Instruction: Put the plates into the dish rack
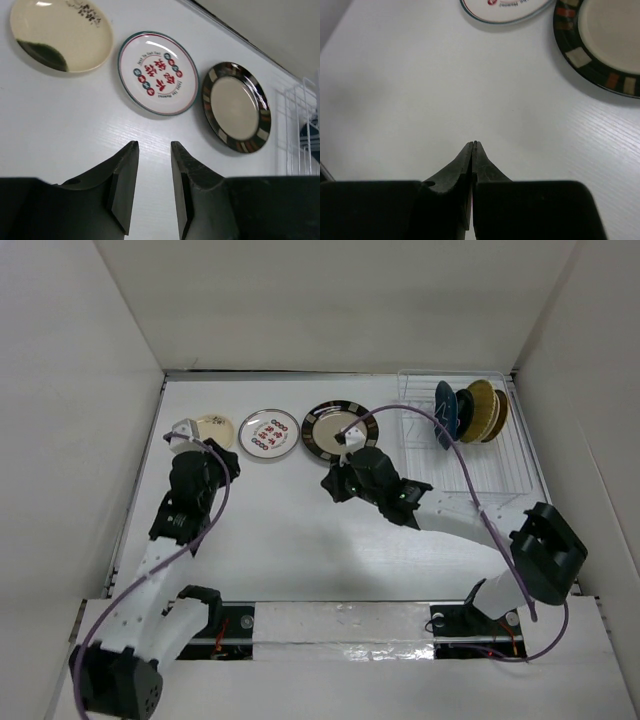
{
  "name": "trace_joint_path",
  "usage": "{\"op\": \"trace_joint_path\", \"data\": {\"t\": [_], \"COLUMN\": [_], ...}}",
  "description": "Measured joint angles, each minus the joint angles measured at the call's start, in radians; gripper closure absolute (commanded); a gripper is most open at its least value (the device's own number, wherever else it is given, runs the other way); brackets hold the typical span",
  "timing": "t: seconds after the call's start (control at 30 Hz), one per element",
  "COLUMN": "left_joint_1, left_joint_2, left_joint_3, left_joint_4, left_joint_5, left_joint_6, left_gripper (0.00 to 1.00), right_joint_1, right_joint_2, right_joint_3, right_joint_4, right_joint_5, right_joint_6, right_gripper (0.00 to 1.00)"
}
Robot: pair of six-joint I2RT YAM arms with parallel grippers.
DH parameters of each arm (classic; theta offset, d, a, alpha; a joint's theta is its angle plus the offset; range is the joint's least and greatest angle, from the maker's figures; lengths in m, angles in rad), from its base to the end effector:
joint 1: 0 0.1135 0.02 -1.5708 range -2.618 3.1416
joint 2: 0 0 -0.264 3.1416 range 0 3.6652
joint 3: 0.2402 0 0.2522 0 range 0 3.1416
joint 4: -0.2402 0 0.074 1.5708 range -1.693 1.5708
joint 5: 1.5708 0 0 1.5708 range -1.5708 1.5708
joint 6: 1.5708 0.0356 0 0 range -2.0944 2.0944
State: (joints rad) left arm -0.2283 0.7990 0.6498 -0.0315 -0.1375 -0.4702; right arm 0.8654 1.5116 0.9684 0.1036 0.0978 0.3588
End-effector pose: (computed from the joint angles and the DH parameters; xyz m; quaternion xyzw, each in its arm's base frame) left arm 0.1906 -0.0393 0.3060 -0.1361 0.7553 -0.1691 0.6184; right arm 0.2258 0.2597 0.2552 -0.1860 0.8229 0.2738 0.4618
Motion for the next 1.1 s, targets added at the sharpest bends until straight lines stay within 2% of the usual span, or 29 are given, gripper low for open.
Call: {"op": "trace_joint_path", "data": {"t": [0.1,0.23,0.27,0.3,0.4,0.67,0.83,0.93,0.97,1.1], "left_joint_1": [0.129,0.247,0.267,0.288,0.336,0.447,0.458,0.457,0.457,0.457], "left_joint_2": [0.197,0.446,0.494,0.536,0.640,0.906,0.999,1.040,1.053,1.096], "left_joint_3": [0.023,0.045,0.052,0.060,0.098,0.250,0.307,0.353,0.363,0.383], "left_joint_4": [0.093,0.145,0.148,0.153,0.171,0.245,0.270,0.282,0.286,0.308], "left_joint_5": [0.062,0.077,0.073,0.068,0.049,0.032,0.032,0.038,0.041,0.058], "left_joint_6": [-0.092,-0.195,-0.213,-0.229,-0.272,-0.349,-0.381,-0.397,-0.402,-0.420], "left_gripper": [0.67,0.65,0.57,0.55,0.45,0.44,0.49,0.56,0.63,0.75], "right_joint_1": [0.008,0.031,0.035,0.040,0.046,0.052,0.053,0.053,0.053,0.053], "right_joint_2": [-0.049,-0.090,-0.098,-0.103,-0.107,-0.114,-0.120,-0.118,-0.117,-0.106], "right_joint_3": [-0.043,-0.111,-0.130,-0.150,-0.187,-0.217,-0.217,-0.217,-0.217,-0.217], "right_joint_4": [0.066,0.139,0.153,0.165,0.179,0.221,0.233,0.244,0.247,0.249], "right_joint_5": [-0.042,-0.095,-0.109,-0.122,-0.160,-0.211,-0.220,-0.225,-0.226,-0.227], "right_joint_6": [0.024,0.040,0.043,0.042,0.047,0.062,0.064,0.064,0.065,0.065], "right_gripper": [0.87,0.75,0.73,0.71,0.71,0.71,0.71,0.71,0.71,0.71]}}
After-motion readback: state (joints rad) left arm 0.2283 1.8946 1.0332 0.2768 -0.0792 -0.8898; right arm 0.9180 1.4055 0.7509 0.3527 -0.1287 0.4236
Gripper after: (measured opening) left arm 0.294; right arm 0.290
